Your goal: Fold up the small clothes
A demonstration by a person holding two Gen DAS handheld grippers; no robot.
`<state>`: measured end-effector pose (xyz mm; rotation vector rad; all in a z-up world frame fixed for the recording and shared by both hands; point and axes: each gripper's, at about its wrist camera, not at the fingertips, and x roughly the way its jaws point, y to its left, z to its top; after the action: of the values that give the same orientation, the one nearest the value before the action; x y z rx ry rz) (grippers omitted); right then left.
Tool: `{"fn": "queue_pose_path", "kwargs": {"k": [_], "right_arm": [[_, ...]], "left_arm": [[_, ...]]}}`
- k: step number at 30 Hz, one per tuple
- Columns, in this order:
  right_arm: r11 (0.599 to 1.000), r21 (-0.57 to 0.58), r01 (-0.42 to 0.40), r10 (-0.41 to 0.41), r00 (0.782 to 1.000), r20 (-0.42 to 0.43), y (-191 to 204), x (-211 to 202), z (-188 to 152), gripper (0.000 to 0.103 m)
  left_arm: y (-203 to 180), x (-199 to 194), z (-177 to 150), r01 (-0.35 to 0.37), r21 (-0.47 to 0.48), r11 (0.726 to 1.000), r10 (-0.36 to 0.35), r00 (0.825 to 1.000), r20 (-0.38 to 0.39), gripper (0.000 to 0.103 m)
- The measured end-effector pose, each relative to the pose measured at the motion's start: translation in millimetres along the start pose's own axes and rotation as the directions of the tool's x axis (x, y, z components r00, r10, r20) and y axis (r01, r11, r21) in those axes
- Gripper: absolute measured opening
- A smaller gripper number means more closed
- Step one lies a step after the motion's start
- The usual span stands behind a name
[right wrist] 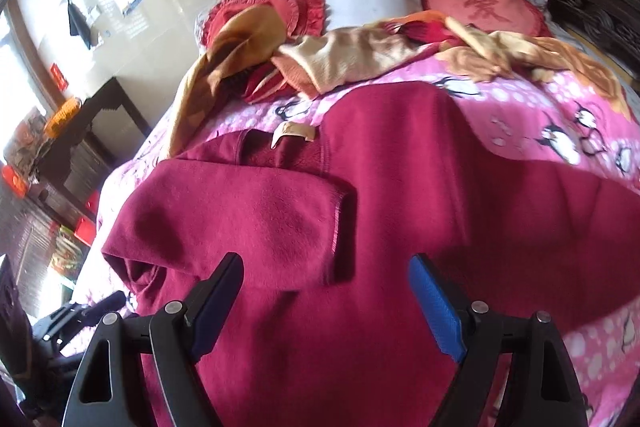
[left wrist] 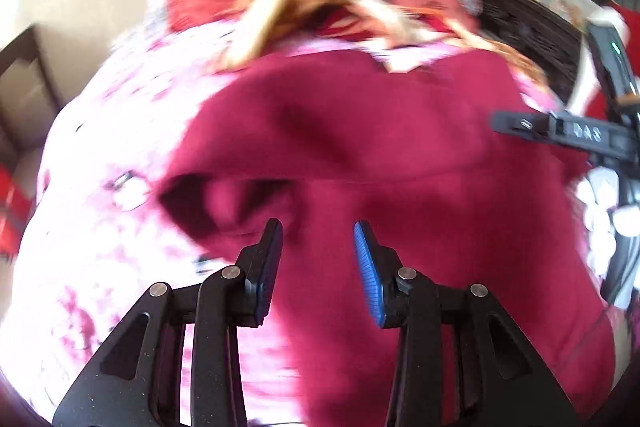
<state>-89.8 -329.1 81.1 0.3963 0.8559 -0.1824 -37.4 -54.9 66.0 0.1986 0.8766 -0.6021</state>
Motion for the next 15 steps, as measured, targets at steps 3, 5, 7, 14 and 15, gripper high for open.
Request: {"fn": "queue_pose_path", "kwargs": {"k": [3,5,7,14,15], "right_arm": [[0.997,-0.043,0.06,-0.061,0.998,-0.009,8,27,7,0.082],[0.99,-0.068,0.127,-0.127,0.992,0.0,12,42,12,0.082],[0.987,-0.057,0.151,-0.151,0.989,-0.003,11,55,16,0.075],[1.0,0.003,0.009,-0.009,0.998,0.069,5,5,29,0.009],[1.0,-0.018,-0.003,0.004,0.996,0.087,7,-7,30,0.009]], "left_arm": [[30,9,-1,-0.083,-0.063,0.995,0.082,0.997,-0.017,0.037],[43,17,-3,-0.117,-0.099,0.988,0.113,0.993,-0.039,0.037],[55,23,-6,-0.13,-0.134,0.982,0.122,0.991,-0.062,0.037],[68,29,-11,-0.146,-0.182,0.972,0.137,0.989,-0.063,0.037],[68,29,-12,-0.149,-0.185,0.971,0.14,0.988,-0.064,0.037]]}}
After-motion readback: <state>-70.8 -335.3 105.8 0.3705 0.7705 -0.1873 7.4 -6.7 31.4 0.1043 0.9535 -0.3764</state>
